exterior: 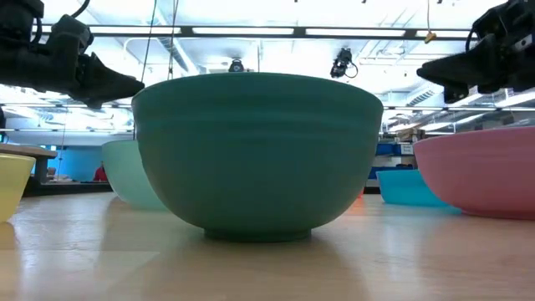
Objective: Nest bowls inside each other
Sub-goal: Stack the gray bowl on top of the green bowl
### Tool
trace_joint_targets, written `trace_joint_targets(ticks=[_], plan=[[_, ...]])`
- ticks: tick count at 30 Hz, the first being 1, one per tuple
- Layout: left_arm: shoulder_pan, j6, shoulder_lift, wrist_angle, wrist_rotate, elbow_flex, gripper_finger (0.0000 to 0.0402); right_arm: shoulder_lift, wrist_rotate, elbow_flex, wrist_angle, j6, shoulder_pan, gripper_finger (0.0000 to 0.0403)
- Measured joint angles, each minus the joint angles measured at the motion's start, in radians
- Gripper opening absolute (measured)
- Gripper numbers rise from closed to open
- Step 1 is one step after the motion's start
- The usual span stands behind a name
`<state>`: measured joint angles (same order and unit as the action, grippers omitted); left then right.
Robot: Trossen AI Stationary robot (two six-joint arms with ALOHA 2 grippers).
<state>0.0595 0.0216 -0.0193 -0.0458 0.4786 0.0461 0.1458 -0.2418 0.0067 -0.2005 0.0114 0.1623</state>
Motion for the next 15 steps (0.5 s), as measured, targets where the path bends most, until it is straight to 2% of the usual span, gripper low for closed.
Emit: trace_joint_targets(ticks=[6, 11, 15], plan=[[0.000, -0.004, 0.000, 0.013, 0.000, 0.000, 0.0122, 0.000, 0.010, 0.000, -0.082, -0.178, 0.000, 0.0061], [0.000, -0.017, 0.000, 0.141, 0.000, 0.000, 0.0122, 0.000, 0.010, 0.000, -0.196, -0.200, 0.000, 0.0061], [0.000, -0.153, 0.000, 0.267, -0.005, 0.000, 0.0122, 0.000, 0.010, 0.000, -0.284, -0.258, 0.000, 0.0061]])
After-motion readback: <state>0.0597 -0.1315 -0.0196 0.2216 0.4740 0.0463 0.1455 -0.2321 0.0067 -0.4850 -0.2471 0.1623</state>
